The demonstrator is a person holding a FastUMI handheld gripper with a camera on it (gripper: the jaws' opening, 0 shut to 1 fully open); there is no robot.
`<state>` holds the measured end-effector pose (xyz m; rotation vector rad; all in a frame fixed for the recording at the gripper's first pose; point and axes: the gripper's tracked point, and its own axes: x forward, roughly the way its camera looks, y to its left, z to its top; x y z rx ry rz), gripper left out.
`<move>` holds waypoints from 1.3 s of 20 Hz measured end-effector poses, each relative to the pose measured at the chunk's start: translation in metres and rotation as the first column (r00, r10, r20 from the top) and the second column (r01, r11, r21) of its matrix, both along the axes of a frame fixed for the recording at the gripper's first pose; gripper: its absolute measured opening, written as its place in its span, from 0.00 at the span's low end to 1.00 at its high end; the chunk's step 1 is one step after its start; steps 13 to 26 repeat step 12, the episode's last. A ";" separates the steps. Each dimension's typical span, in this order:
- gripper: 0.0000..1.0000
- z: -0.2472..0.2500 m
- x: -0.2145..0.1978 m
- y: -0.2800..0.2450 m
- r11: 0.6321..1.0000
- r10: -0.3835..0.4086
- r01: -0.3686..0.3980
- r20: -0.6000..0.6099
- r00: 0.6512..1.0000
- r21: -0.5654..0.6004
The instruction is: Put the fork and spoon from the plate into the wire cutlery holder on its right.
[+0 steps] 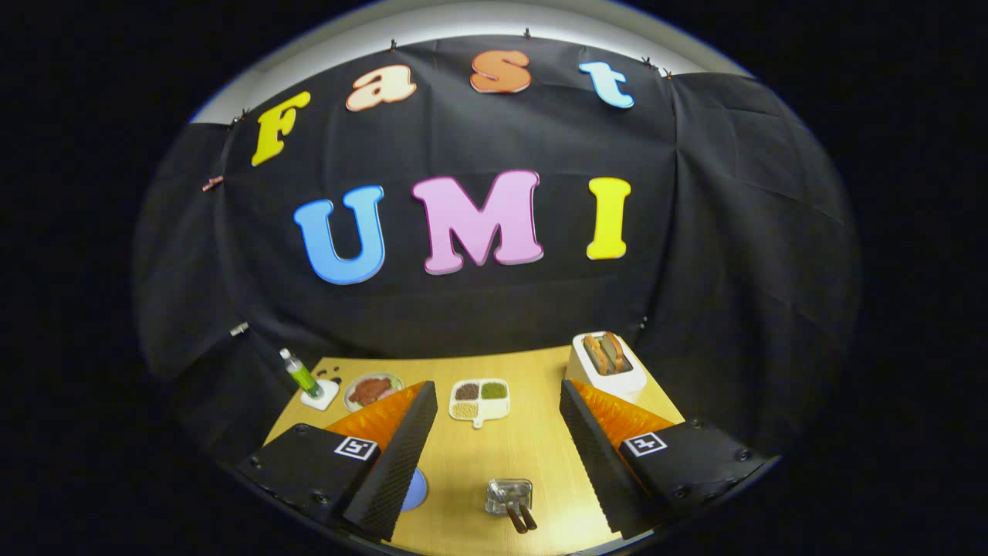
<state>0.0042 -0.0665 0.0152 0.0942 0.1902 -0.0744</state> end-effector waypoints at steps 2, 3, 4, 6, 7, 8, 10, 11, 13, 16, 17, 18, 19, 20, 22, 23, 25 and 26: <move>0.99 0.010 -0.005 -0.009 1.000 0.012 -0.014 0.071 0.997 0.028; 0.99 0.011 -0.009 -0.013 0.999 0.023 -0.026 0.091 0.996 0.031; 0.99 0.011 -0.013 -0.016 0.999 0.035 -0.038 0.107 0.994 0.028; 0.99 0.009 -0.018 -0.027 0.999 0.042 -0.045 0.125 0.991 0.019; 0.99 0.007 -0.020 -0.033 0.999 0.045 -0.047 0.123 0.991 0.017; 0.99 0.005 -0.021 -0.037 0.998 0.050 -0.053 0.117 0.992 0.016; 0.99 0.003 -0.019 -0.045 0.997 0.073 -0.075 0.102 0.992 0.020; 0.99 0.007 -0.016 -0.051 0.997 0.073 -0.075 0.110 0.991 0.017; 0.99 0.011 -0.014 -0.059 0.997 0.078 -0.080 0.125 0.989 0.012; 0.99 0.011 -0.014 -0.059 0.997 0.078 -0.080 0.125 0.989 0.012; 0.99 0.011 -0.014 -0.059 0.997 0.078 -0.080 0.125 0.989 0.012; 0.99 0.011 -0.014 -0.059 0.997 0.078 -0.080 0.125 0.989 0.012; 0.99 0.011 -0.014 -0.059 0.997 0.078 -0.080 0.125 0.989 0.012; 0.99 0.011 -0.014 -0.059 0.997 0.078 -0.080 0.125 0.989 0.012; 0.99 0.011 -0.014 -0.059 0.997 0.078 -0.080 0.125 0.989 0.012; 0.99 0.011 -0.014 -0.059 0.997 0.078 -0.080 0.125 0.989 0.012; 0.99 0.011 -0.014 -0.059 0.997 0.078 -0.080 0.125 0.989 0.012; 0.99 0.011 -0.014 -0.059 0.997 0.078 -0.080 0.125 0.989 0.012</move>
